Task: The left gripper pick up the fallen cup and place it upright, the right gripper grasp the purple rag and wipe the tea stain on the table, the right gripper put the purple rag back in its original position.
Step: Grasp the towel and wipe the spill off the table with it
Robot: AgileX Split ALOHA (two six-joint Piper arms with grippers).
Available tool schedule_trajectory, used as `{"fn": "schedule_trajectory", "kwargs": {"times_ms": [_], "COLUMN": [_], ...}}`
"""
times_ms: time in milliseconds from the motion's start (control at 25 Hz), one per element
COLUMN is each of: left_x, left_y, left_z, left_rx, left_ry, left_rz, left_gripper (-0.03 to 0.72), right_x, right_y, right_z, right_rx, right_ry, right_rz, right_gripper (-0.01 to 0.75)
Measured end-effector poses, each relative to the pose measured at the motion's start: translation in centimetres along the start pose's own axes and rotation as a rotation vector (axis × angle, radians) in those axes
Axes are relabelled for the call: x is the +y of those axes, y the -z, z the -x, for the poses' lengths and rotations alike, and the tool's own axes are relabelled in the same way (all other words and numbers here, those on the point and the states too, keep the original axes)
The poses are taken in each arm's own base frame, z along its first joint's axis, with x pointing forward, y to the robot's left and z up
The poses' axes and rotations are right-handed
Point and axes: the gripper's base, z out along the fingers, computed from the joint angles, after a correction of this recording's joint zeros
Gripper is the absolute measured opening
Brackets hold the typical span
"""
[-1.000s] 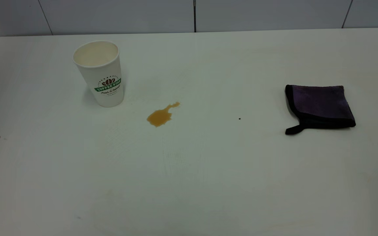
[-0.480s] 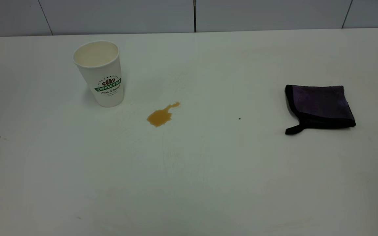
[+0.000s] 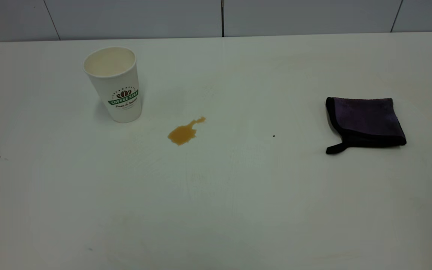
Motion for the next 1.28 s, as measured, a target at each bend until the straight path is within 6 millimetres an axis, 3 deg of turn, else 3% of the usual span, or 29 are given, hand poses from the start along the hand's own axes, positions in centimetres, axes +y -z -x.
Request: {"fn": "schedule_trajectory", "kwargs": {"times_ms": [320,600,1280], "left_x": [0.2,0.7,0.9], "left_y": [1.4,2.1,2.2], "left_z": [-3.3,-5.0,-5.7], "left_rx": [-0.249,-0.385,-0.435], "left_ry": [-0.028,-0.022,-0.017], "left_rz": [-0.059,-0.057,-0.059], "left_gripper": [0.514,0.514,0.514], "right_x": [0.0,0.0,0.0], "right_y": [0.0,0.0,0.0], "right_z": [0.0,0.0,0.0], "right_rx": [0.000,0.000,0.000], "right_ry": [0.000,0.000,0.000], "right_rz": [0.000,0.000,0.000], "right_gripper": [0.238,0.238,0.238]}}
